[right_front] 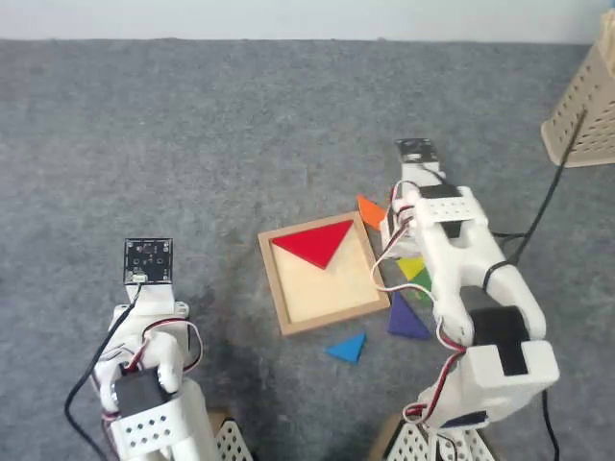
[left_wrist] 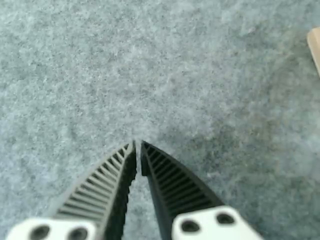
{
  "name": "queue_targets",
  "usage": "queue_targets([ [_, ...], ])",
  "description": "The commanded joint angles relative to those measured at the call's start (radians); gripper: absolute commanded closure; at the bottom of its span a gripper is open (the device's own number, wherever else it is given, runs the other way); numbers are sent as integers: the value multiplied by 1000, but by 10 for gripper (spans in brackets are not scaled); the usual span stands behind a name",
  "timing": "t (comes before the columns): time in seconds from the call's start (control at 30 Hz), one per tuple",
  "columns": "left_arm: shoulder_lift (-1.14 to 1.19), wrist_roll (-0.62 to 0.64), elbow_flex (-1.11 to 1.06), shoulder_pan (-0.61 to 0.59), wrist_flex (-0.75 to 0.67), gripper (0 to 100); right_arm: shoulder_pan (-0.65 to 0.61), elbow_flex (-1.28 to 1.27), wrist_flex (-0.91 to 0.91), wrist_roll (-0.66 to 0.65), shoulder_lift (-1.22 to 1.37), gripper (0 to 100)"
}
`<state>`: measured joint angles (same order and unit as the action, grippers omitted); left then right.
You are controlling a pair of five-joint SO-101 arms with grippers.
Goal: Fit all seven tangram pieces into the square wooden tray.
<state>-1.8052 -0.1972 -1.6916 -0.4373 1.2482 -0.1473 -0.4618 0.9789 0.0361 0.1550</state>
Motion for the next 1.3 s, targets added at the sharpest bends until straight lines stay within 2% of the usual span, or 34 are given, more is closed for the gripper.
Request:
queue_targets([
  [0.0, -14, -5, 7, -5, 8, 987, 70, 48, -18, -28, -10, 760],
  [0.2, -14, -5, 7, -5, 8, 987, 33, 74, 65, -20, -104, 760],
  [0.37, -14, -5, 7, -5, 8, 987, -19, 69, 50, -20, -185, 760],
  [0.6, -14, -5, 7, -5, 8, 987, 5, 87, -47, -21, -38, 759],
  [0.87, -14, -5, 7, -5, 8, 987, 65, 190, 18, -18, 120, 759],
  [1.27, -14, -5, 7, -5, 8, 987, 93, 186, 90, -8, 137, 759],
])
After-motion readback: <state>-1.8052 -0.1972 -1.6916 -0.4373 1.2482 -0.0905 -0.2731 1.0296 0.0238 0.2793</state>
